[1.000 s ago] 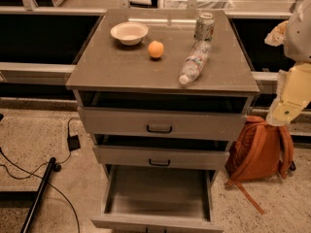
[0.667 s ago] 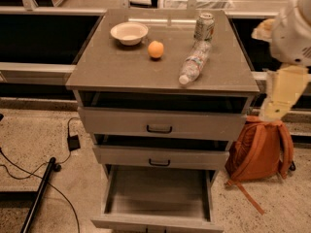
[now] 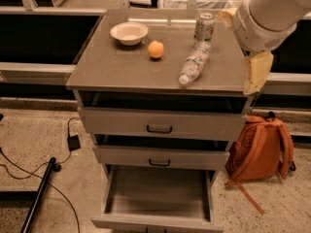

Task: Place water bottle into bottom drawer

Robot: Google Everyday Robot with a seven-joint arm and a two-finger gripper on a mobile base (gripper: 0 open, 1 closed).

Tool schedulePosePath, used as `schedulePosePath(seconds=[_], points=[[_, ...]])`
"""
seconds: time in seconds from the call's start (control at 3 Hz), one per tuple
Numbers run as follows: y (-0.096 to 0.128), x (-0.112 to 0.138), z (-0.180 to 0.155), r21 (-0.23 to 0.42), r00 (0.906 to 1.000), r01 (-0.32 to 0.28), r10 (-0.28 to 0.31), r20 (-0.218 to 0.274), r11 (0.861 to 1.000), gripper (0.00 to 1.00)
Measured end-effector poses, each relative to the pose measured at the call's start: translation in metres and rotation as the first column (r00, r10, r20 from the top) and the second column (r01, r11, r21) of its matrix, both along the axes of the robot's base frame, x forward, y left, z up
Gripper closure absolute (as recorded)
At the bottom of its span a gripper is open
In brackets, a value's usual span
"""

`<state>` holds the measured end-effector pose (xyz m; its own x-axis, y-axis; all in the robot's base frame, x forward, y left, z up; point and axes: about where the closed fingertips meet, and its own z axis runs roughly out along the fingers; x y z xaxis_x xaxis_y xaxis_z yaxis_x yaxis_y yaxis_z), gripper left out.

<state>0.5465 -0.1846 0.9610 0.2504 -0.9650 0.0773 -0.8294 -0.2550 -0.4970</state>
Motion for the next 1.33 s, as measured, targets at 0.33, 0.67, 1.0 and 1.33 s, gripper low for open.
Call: schedulePosePath(seconds=[0.33, 0.67, 1.0, 1.33], points=[[0.0, 0.002, 0.004, -0.039, 0.9972, -0.073, 0.074, 0.012, 0.997, 0.0], [0.009, 0.008, 0.002, -0.086, 0.9867, -0.162, 0.162, -0.011, 0.983, 0.0], [0.014, 0.034, -0.005, -0.172, 0.9521, -0.306, 0.299, -0.062, 0.936, 0.0], [0.022, 0.074, -0.018, -0.228, 0.8963, -0.443, 0.427, -0.118, 0.867, 0.0]])
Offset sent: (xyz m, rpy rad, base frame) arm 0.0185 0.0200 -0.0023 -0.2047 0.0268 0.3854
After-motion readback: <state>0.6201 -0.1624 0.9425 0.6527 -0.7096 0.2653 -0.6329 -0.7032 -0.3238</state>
